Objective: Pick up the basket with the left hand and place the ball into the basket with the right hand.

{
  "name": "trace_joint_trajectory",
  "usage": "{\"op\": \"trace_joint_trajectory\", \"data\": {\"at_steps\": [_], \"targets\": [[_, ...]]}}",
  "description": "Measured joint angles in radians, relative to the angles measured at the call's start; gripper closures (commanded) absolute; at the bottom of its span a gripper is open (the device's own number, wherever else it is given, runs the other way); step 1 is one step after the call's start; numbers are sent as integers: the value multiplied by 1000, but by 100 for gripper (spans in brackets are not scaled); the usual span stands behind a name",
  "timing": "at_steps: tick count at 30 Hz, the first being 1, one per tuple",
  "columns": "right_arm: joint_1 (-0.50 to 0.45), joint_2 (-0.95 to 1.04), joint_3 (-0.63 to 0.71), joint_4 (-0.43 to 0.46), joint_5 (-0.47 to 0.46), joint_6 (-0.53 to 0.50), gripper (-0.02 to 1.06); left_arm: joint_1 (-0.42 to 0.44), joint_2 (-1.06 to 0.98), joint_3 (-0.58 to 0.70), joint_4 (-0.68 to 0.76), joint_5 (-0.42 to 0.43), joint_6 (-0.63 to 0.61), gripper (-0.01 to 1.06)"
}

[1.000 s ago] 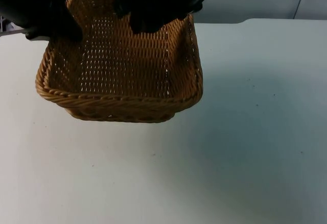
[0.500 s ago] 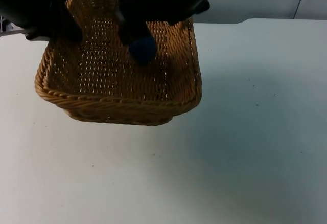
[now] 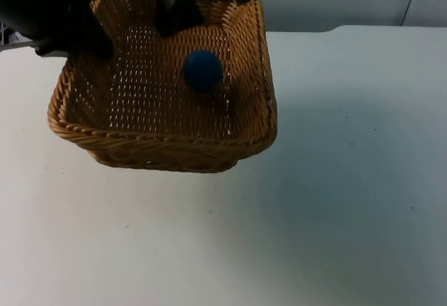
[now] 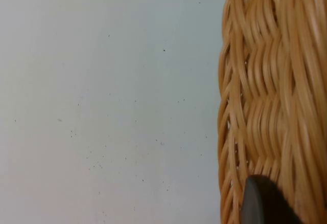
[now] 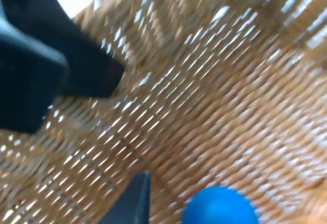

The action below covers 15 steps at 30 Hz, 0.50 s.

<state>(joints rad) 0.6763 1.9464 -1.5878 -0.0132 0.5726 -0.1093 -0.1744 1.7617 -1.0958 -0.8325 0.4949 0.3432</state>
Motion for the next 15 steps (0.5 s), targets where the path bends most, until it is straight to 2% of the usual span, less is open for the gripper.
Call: {"op": "trace_joint_trajectory", "data": {"at_steps": [4, 8, 9, 13, 14, 15], "targets": [[-35, -53, 0, -29, 0, 21, 0, 0, 0, 0, 0, 2, 0, 105], [-163, -108, 0, -43, 0, 41, 0, 0, 0, 0, 0, 2, 0, 105], [-163, -108, 0, -43, 0, 41, 0, 0, 0, 0, 0, 2, 0, 105], [-331, -148, 0, -43, -4, 50, 0, 0, 0, 0, 0, 2, 0, 105], [-331, -148, 0, -43, -4, 50, 0, 0, 0, 0, 0, 2, 0, 105], [-391, -157, 0, -43, -4, 52, 0, 0, 0, 0, 0, 2, 0, 105]]}}
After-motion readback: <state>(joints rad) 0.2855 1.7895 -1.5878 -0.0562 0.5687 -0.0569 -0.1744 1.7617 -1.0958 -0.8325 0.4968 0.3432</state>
